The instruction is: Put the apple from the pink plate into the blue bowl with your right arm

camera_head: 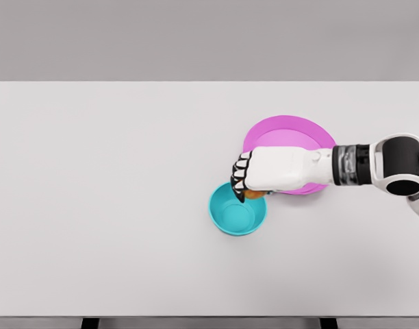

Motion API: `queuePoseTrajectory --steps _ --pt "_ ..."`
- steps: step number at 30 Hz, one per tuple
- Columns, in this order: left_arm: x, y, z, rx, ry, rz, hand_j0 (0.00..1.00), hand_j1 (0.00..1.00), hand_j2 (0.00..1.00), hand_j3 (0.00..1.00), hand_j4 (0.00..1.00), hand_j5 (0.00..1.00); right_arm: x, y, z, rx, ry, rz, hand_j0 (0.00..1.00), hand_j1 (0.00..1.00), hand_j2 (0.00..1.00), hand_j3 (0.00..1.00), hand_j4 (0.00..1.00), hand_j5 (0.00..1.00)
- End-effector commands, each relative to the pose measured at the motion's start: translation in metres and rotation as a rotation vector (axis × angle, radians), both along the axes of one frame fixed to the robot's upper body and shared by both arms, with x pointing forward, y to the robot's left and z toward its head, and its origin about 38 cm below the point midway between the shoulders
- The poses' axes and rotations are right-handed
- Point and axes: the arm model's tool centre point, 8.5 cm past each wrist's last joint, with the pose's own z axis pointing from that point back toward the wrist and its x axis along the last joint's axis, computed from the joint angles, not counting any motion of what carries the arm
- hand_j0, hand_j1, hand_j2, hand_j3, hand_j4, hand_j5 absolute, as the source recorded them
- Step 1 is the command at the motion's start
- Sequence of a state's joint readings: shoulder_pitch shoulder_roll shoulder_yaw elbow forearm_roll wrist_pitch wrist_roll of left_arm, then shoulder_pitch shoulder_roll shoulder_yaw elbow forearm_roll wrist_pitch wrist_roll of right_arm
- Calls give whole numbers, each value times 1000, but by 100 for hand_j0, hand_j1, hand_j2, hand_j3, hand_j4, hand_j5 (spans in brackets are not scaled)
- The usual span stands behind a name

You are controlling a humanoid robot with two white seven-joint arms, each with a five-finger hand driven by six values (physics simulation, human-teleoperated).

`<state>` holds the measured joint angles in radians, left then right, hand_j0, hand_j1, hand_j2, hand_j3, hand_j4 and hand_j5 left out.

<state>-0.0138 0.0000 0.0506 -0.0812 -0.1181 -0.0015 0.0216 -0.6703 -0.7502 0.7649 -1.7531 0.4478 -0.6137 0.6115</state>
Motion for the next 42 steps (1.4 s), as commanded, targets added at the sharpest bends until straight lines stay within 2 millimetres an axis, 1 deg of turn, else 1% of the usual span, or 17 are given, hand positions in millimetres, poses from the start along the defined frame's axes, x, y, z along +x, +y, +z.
queuePoseTrajectory --steps 1,5,11,15,17,20,21,23,24,25,34,35,36,37,40,41,42 --pt "0 0 0 0 0 0 100 100 100 100 100 100 -2 2 -1 14 16 4 47 47 47 47 47 47" --pt "0 0 0 0 0 0 100 100 100 100 100 100 -4 4 -2 40 48 11 48 48 48 48 48 48" --pt "0 0 0 0 0 -2 100 100 100 100 100 100 -10 6 -13 37 80 20 48 48 48 48 48 48" --pt "0 0 0 0 0 0 100 100 100 100 100 100 -11 9 -15 38 88 26 48 48 48 48 48 48" --pt "0 0 0 0 0 0 100 100 100 100 100 100 -11 11 -15 43 86 30 48 48 48 48 48 48" --pt "1 0 0 0 -2 0 100 100 100 100 100 100 -14 21 -18 54 98 53 49 49 49 49 49 49" --pt "0 0 0 0 0 0 100 100 100 100 100 100 -14 22 -18 56 98 55 52 52 52 52 52 52" --pt "0 0 0 0 0 0 100 100 100 100 100 100 -14 22 -18 56 98 55 51 51 51 51 51 51" --pt "0 0 0 0 0 0 100 100 100 100 100 100 -13 22 -17 55 96 55 60 60 60 60 60 60" --pt "0 0 0 0 0 0 100 100 100 100 100 100 -13 21 -17 54 97 53 100 100 100 100 100 100" --pt "0 0 0 0 0 0 100 100 100 100 100 100 -11 20 -14 55 86 48 100 100 100 100 100 100" --pt "0 0 0 0 0 0 100 100 100 100 100 100 -9 17 -9 57 74 40 100 100 100 100 100 100" --pt "0 0 0 0 0 0 100 100 100 100 100 100 -4 11 0 69 51 22 100 100 100 100 100 100" --pt "1 0 0 0 -2 0 100 100 100 100 100 100 3 1 16 93 11 -13 100 100 100 100 100 100" --pt "0 0 0 0 0 0 100 100 100 100 100 100 16 -39 54 145 -63 -115 100 100 100 100 100 100" --pt "0 0 0 0 0 0 100 100 100 100 100 100 21 -51 63 155 -83 -150 100 100 100 100 100 100" --pt "1 0 0 0 -2 0 100 100 100 100 100 100 29 -64 68 166 -92 -195 100 100 100 100 100 100"
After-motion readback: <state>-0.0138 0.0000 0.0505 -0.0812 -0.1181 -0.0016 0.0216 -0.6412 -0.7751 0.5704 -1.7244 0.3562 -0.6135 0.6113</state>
